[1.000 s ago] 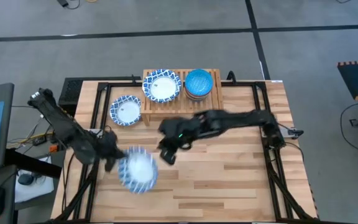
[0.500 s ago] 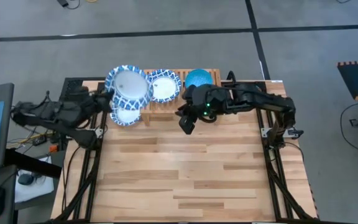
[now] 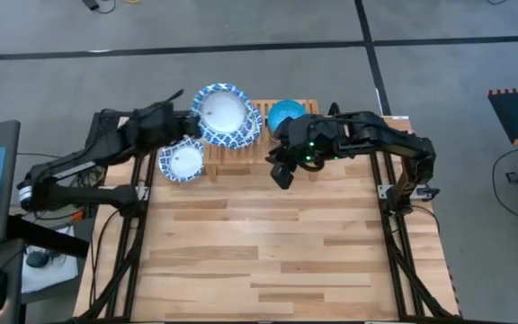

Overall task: Place and stack bowls onto a shelf
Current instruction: Stack the bottom white patterned bowl on top of the white patterned bowl on the shelf

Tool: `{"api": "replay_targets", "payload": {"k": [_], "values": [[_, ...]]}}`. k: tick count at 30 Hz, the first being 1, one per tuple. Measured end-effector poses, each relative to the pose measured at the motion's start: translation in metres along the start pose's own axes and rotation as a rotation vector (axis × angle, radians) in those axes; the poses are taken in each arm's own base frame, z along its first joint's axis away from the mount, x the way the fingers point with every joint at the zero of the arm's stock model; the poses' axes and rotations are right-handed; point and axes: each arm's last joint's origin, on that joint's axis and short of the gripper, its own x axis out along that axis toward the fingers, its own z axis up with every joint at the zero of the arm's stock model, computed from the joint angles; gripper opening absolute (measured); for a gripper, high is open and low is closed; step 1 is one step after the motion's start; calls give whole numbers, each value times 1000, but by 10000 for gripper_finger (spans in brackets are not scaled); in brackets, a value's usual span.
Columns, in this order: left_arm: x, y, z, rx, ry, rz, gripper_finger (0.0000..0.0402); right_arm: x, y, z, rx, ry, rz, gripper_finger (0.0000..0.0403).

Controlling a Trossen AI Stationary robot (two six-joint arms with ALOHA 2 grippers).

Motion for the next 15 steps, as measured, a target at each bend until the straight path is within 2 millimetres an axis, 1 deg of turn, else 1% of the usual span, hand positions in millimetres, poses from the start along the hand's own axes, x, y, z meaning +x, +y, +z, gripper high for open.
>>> {"api": "replay_targets", "payload": {"k": [4, 7, 11, 15], "values": [[31, 8, 2, -26, 79, -16, 7, -9, -3, -5, -10, 28, -13, 116], [45, 11, 5, -30, 118, 12, 24, -11, -3, -8, -20, 44, -37, 116], [52, 5, 13, 27, 155, 26, 65, -15, -3, -13, -41, 63, -81, 116], [52, -5, 25, 77, 159, 19, 123, -16, -5, -13, -40, 61, -96, 116]]}}
